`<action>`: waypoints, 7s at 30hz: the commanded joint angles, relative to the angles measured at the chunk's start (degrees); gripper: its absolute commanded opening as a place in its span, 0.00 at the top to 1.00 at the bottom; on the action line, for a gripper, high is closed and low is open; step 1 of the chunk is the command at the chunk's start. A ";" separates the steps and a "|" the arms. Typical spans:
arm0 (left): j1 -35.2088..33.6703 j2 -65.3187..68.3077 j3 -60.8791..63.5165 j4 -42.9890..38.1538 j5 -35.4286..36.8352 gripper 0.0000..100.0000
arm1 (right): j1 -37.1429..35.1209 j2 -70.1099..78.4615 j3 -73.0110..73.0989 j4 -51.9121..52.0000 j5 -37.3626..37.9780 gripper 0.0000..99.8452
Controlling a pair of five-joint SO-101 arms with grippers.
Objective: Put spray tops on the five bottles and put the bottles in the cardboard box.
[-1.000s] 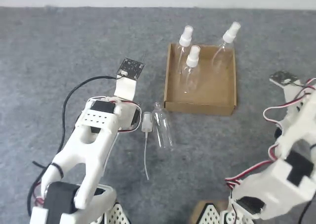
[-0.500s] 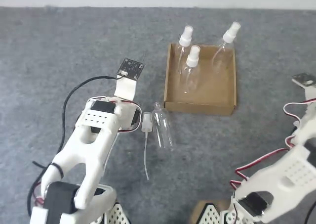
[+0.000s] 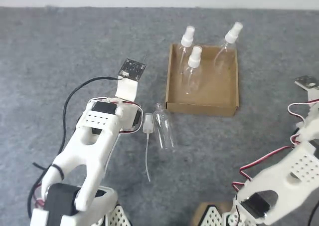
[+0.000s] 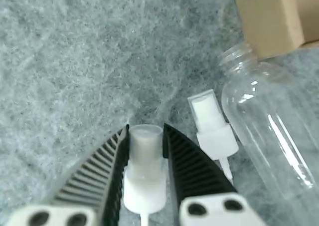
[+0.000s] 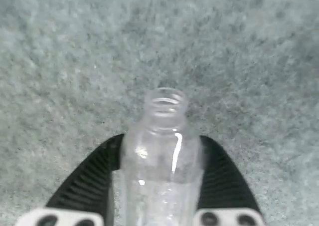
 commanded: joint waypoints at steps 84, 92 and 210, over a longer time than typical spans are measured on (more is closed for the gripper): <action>-0.18 -41.85 -22.02 3.87 20.66 0.99 | -96.31 -91.74 81.58 -55.87 -58.73 0.99; -0.26 -47.74 -25.45 8.35 20.22 0.99 | -96.31 -91.74 81.58 -55.69 -58.73 0.99; -3.69 -54.07 1.80 4.84 10.73 0.84 | -87.60 -91.74 94.86 -84.53 -69.19 0.99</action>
